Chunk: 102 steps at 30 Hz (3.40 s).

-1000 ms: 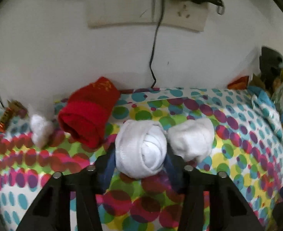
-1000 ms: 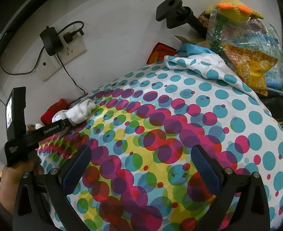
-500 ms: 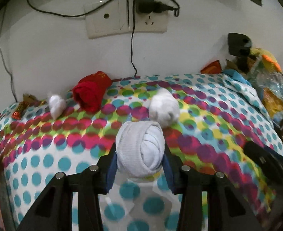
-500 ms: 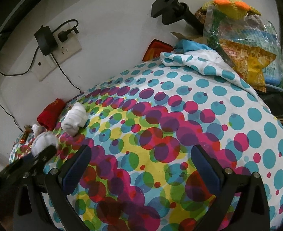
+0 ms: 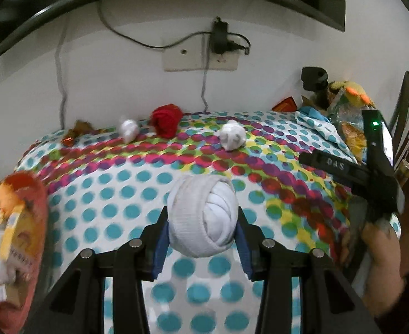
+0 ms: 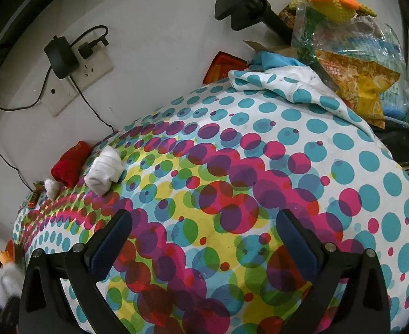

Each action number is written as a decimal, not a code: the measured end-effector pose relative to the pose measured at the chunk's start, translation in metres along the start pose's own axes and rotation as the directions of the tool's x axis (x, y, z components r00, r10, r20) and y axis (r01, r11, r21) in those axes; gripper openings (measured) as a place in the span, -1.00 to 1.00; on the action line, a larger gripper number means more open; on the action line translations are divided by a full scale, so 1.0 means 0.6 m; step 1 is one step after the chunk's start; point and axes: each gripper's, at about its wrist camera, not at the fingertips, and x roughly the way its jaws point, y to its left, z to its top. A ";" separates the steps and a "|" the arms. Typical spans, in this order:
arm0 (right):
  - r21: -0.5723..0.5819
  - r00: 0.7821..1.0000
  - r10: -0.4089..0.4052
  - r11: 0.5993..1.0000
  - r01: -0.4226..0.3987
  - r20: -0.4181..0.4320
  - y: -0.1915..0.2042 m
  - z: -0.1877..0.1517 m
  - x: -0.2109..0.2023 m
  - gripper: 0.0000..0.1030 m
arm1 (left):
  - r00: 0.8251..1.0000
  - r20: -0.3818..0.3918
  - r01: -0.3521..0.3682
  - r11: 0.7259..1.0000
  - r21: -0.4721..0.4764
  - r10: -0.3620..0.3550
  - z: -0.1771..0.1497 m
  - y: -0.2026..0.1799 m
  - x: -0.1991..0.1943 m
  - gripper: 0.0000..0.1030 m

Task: Organize objects
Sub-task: 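Carry the white sock to the red tray and open the left gripper, then reach the right gripper to the other white sock and grasp it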

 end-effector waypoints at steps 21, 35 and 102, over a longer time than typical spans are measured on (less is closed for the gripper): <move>0.000 1.000 0.000 1.000 0.000 -0.001 0.001 0.002 -0.001 1.00 | 0.962 -0.003 -0.272 0.949 -0.158 0.275 -0.082 0.212 -0.162 -0.16; 0.001 1.000 0.000 1.000 0.000 -0.001 0.001 0.001 -0.001 1.00 | 0.919 -0.076 -0.393 0.895 -0.210 0.386 -0.150 0.310 -0.193 -0.16; -0.407 0.981 -0.192 0.898 0.164 -0.028 0.265 0.016 0.113 0.99 | 0.961 0.149 -0.164 0.916 -0.367 0.232 -0.302 0.318 -0.259 0.52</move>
